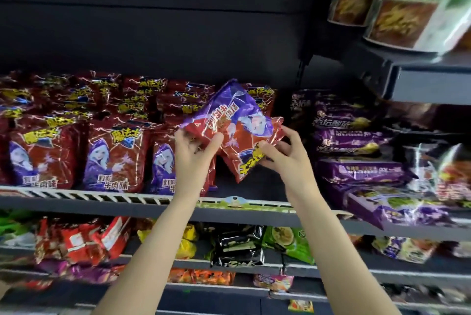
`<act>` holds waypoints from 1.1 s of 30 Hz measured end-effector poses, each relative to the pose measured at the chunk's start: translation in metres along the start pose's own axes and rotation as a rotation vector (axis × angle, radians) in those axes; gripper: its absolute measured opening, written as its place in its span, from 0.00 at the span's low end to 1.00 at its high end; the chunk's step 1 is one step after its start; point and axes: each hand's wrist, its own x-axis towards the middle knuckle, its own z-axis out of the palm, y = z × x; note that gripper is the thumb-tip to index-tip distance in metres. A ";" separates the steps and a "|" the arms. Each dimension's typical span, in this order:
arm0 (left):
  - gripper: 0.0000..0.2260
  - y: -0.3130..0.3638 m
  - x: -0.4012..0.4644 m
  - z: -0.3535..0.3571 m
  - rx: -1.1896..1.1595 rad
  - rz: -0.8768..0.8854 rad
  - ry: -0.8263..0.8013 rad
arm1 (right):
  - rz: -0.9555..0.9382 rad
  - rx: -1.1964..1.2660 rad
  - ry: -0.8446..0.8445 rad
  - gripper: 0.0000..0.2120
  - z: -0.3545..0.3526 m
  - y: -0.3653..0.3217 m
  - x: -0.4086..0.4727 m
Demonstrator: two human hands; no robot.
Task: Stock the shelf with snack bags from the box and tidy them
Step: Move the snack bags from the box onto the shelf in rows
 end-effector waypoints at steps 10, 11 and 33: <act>0.24 -0.022 0.027 -0.016 0.559 0.221 -0.098 | -0.552 -0.910 -0.057 0.21 -0.018 -0.018 0.055; 0.24 -0.022 0.029 -0.016 0.613 0.260 -0.102 | -0.600 -1.022 -0.110 0.22 -0.016 -0.022 0.062; 0.34 -0.043 0.038 -0.012 1.284 0.578 -0.075 | -1.065 -1.390 -0.015 0.18 0.019 0.010 0.074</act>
